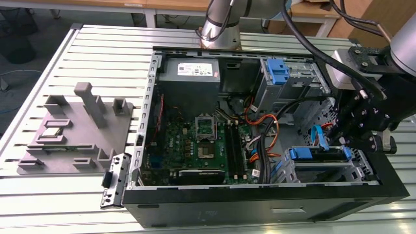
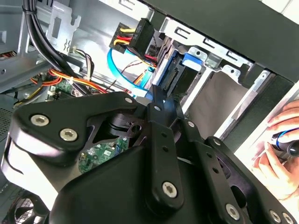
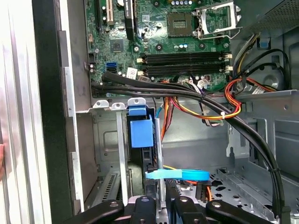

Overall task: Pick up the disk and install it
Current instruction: 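Insert the second disk wire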

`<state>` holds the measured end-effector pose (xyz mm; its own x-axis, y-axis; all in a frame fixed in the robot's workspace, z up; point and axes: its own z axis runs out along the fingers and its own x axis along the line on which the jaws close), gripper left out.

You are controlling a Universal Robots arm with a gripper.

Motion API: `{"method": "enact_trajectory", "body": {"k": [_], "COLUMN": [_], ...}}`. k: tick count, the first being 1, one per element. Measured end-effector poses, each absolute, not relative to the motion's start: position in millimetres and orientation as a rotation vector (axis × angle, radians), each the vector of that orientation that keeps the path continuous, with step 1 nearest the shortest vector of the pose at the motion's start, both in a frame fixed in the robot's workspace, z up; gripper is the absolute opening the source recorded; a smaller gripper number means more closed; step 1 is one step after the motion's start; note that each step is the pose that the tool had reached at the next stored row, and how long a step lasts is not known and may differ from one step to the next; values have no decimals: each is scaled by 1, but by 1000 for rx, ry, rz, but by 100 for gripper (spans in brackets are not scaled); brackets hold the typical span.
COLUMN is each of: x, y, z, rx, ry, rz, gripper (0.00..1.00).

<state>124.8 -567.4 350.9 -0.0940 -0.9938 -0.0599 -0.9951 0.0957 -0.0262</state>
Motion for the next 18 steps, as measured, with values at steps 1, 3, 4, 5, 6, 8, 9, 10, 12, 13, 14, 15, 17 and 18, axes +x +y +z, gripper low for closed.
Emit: {"method": "enact_trajectory", "body": {"k": [1,3,4,5,6,8,9,10,12,13,14,15,17,18], "x": [126,128,129,129,130,130,130,130,130,130,130,131,131,131], "y": [-567,-566,-566,-565,-564,-561,-559,-557,-554,-552,-551,-550,-548,-548], "z": [351,351,351,351,351,351,351,351,351,351,351,351,351,351], "rx": [-2071,-2072,-2072,-2072,-2072,-2071,-2071,-2072,-2071,-2071,-2071,-2072,-2072,-2072], "ry": [2279,2279,2279,2279,2279,2279,2279,2279,2279,2279,2279,2279,2279,2279], "rz": [32,32,32,32,32,32,32,32,32,32,32,32,32,32], "gripper": [24,24,24,24,24,24,24,24,24,24,24,24,24,24]}}
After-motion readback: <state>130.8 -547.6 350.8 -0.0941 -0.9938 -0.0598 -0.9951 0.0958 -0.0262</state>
